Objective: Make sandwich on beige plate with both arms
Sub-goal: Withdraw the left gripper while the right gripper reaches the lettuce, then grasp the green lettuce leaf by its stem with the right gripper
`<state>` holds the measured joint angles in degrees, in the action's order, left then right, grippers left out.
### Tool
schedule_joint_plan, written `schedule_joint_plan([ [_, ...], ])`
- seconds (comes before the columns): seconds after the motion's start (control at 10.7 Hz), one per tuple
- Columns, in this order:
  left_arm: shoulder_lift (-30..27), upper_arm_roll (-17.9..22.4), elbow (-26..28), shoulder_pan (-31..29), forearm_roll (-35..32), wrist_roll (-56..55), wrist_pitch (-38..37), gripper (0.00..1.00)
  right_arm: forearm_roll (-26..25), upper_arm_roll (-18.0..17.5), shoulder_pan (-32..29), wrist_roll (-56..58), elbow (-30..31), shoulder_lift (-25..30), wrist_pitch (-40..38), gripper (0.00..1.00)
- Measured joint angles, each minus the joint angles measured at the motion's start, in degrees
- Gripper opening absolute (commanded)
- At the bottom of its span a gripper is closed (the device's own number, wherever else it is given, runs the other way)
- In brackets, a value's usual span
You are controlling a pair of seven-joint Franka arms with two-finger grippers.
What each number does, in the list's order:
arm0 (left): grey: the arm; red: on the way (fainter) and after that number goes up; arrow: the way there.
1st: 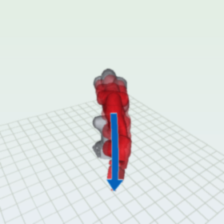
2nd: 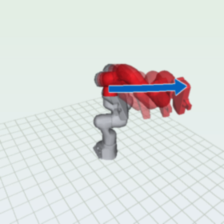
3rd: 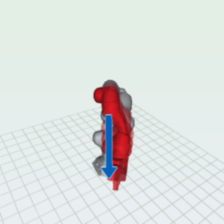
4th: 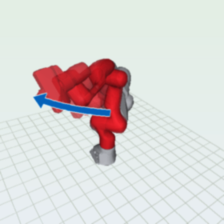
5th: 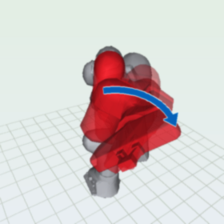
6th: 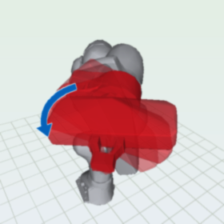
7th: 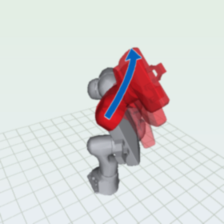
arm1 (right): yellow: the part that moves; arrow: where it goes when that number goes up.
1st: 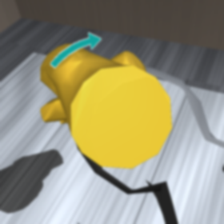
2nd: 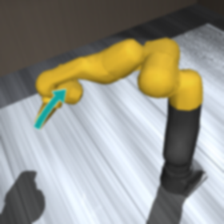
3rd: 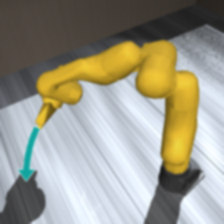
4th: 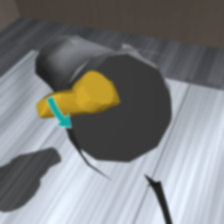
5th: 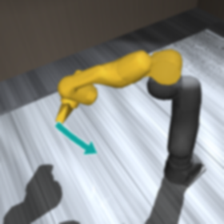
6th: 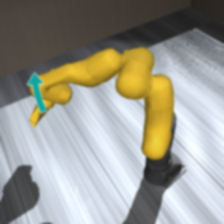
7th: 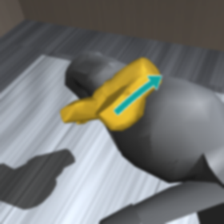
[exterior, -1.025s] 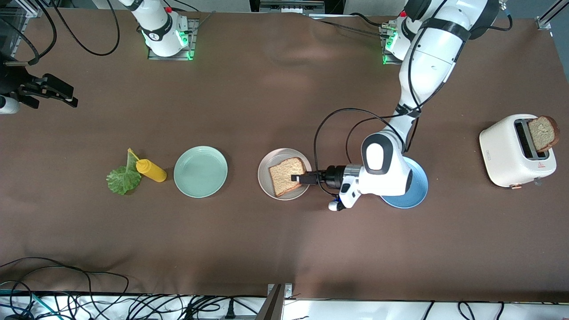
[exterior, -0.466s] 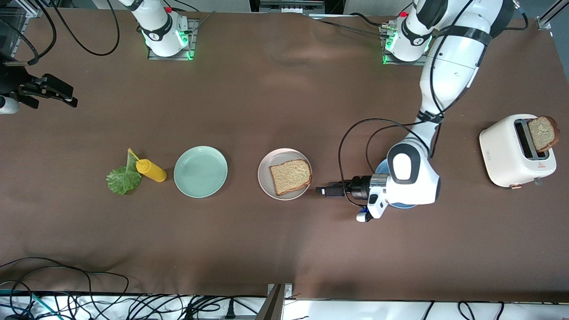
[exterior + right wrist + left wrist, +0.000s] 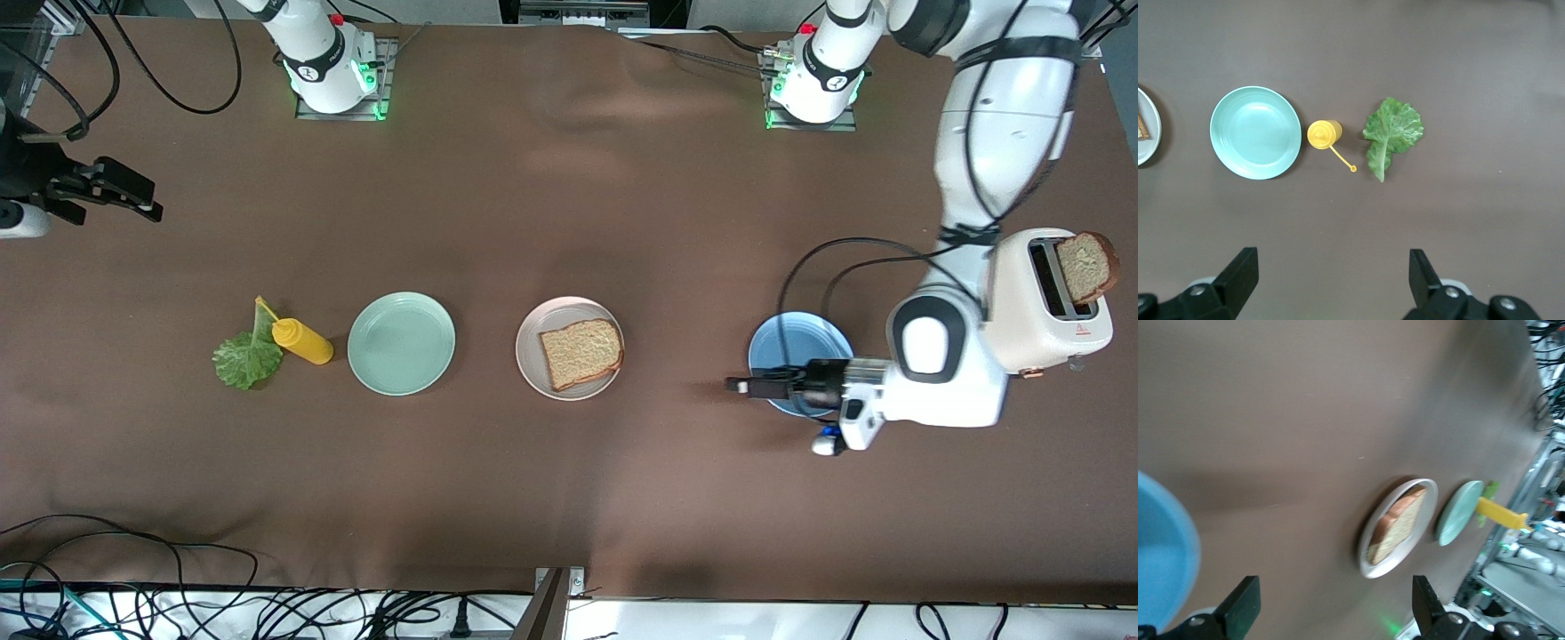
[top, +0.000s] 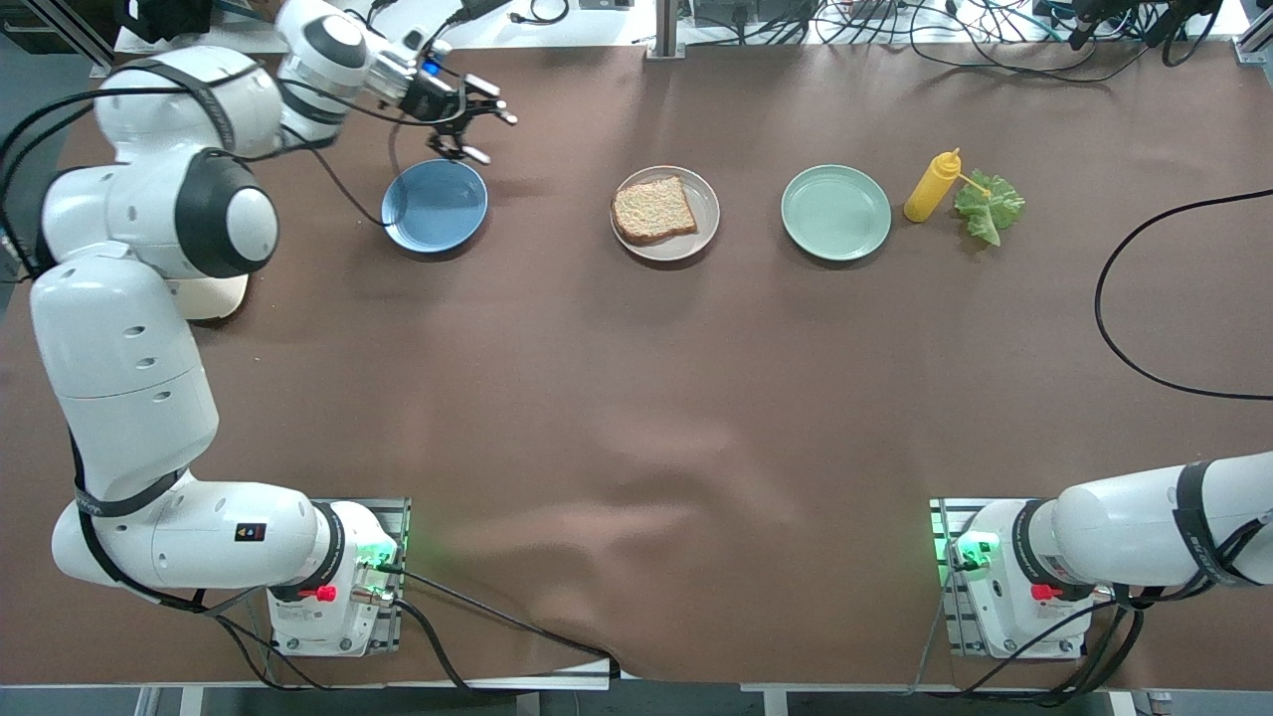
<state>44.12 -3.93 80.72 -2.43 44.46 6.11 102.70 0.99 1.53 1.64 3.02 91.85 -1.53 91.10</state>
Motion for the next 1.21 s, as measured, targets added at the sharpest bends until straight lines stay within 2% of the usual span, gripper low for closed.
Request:
schedule_joint_plan([
  [0.19, -4.1, -0.1, 0.0, -2.0, -12.5, -0.1, -3.0, 1.00, -1.6, -0.7, 0.0, 0.0, 0.0, -1.2, 0.3, 1.00],
  [0.28, -5.7, 0.0, 0.0, -2.5, -16.6, -0.1, -4.4, 1.00, -1.9, -0.7, 0.0, 0.1, 0.2, -1.8, 0.2, 1.00],
  [0.56, -9.4, 0.1, 0.0, -6.0, -21.7, -0.1, -10.2, 1.00, -2.5, 1.5, -0.7, 0.1, 1.3, -7.6, 0.7, 1.00],
  [0.84, -15.2, -0.1, 0.0, -6.9, -33.1, -0.1, -13.7, 1.00, -4.7, 3.8, -1.2, 0.3, 7.3, -13.6, 10.5, 1.00],
  [1.21, -21.7, -0.3, 0.4, -6.9, -38.4, -0.4, -17.8, 1.00, -5.3, 5.2, -1.2, 0.3, 20.0, -15.9, 27.9, 0.96],
])
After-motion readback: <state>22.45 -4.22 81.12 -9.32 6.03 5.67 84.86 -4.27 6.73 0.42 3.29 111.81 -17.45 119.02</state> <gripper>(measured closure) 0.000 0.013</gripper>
